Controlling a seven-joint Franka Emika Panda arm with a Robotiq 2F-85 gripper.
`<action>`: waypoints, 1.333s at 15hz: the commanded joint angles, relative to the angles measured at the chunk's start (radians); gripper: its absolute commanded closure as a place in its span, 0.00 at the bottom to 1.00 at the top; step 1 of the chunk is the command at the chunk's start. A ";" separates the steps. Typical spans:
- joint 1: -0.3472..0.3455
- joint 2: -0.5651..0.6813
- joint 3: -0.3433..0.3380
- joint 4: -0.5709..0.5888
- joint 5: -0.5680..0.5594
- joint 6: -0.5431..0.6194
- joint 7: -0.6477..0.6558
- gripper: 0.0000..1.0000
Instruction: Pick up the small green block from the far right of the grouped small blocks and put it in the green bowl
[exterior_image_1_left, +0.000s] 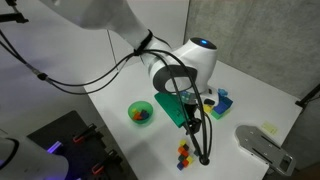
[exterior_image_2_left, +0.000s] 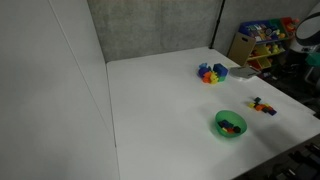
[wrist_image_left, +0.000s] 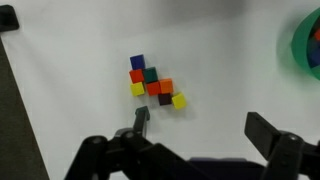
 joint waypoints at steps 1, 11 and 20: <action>-0.071 0.167 0.042 0.171 0.057 -0.031 -0.059 0.00; -0.172 0.517 0.089 0.416 0.044 0.096 -0.005 0.00; -0.181 0.678 0.099 0.492 0.037 0.265 0.062 0.00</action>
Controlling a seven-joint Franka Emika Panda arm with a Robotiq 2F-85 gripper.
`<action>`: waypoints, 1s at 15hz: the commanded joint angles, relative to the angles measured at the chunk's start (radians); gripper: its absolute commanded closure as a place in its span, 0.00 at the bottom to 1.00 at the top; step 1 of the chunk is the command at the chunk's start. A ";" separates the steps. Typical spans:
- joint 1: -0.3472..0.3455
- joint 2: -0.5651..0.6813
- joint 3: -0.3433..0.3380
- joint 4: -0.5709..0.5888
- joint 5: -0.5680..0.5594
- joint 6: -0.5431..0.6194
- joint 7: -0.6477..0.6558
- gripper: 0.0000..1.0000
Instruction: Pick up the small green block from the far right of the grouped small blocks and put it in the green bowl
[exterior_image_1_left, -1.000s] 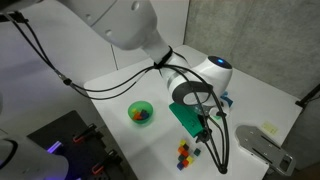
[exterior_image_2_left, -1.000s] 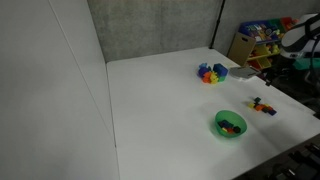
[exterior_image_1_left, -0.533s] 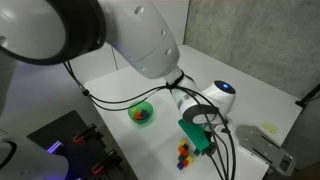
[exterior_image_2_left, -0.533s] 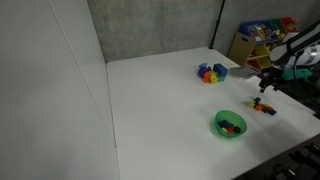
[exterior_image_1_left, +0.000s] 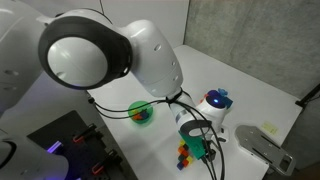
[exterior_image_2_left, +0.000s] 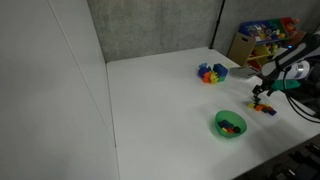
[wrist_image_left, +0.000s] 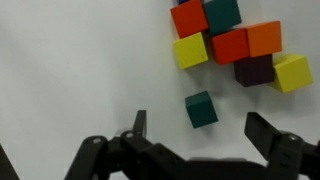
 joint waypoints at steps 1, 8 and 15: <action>-0.019 0.045 0.015 0.059 0.001 0.000 0.031 0.00; -0.011 0.075 0.011 0.089 -0.002 -0.005 0.054 0.68; 0.031 -0.089 0.027 -0.011 -0.001 -0.058 0.068 0.91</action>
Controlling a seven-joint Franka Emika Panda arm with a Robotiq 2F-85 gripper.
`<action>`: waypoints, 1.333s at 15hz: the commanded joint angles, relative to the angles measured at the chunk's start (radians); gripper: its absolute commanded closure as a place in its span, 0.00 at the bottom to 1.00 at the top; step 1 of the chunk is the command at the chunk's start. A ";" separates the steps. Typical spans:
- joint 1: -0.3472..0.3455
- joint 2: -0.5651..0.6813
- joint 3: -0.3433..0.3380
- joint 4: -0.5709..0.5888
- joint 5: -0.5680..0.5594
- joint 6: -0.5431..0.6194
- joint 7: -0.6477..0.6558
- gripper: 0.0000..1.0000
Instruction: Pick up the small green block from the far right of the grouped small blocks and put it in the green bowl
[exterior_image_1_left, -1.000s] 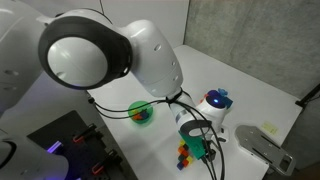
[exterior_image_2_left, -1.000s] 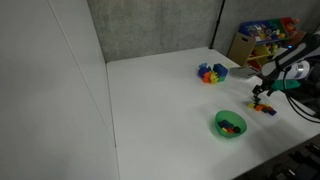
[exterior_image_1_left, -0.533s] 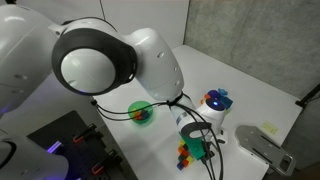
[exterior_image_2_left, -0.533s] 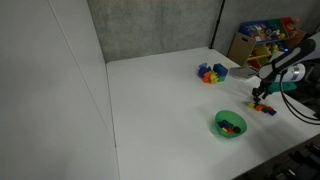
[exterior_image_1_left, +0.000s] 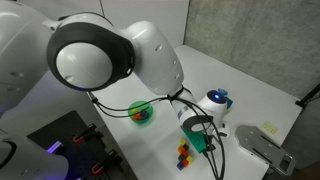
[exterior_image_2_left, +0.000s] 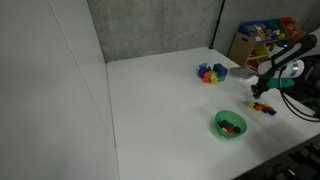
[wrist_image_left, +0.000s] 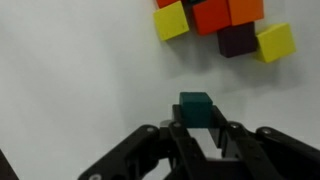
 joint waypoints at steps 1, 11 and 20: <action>0.040 -0.143 0.009 -0.097 -0.005 -0.045 0.036 0.91; 0.250 -0.463 0.002 -0.458 -0.046 -0.035 0.152 0.91; 0.407 -0.676 0.043 -0.752 -0.123 -0.011 0.273 0.91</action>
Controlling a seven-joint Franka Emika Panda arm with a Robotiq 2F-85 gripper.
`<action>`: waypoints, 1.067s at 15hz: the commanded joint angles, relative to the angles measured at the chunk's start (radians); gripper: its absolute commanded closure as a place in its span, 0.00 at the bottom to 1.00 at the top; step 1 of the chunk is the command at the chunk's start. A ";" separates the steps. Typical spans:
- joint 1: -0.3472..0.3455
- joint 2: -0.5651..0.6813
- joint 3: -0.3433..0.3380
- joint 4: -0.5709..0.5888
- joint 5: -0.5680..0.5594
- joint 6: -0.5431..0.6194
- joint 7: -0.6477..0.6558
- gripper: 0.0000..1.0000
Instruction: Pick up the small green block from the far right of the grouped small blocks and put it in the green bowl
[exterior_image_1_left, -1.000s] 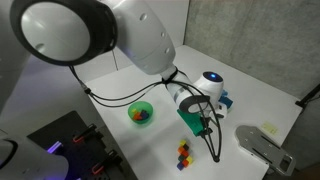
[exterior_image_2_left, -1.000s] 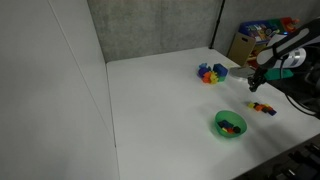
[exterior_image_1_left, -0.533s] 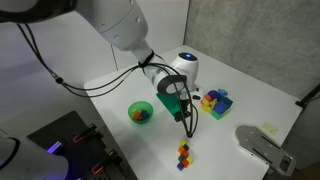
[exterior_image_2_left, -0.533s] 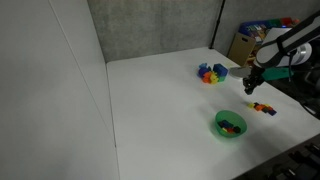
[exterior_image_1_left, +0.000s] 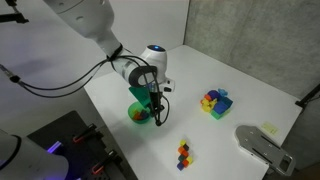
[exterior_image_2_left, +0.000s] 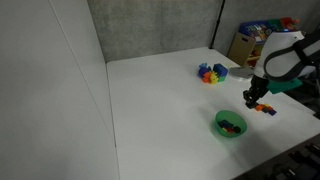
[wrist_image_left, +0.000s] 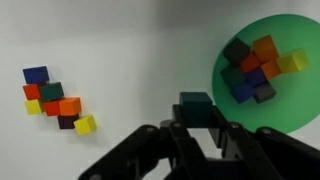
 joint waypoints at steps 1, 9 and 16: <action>0.052 -0.105 0.030 -0.114 -0.044 0.023 0.082 0.91; 0.097 -0.216 0.041 -0.159 -0.157 -0.101 0.205 0.15; -0.047 -0.445 0.012 -0.102 -0.121 -0.451 0.112 0.00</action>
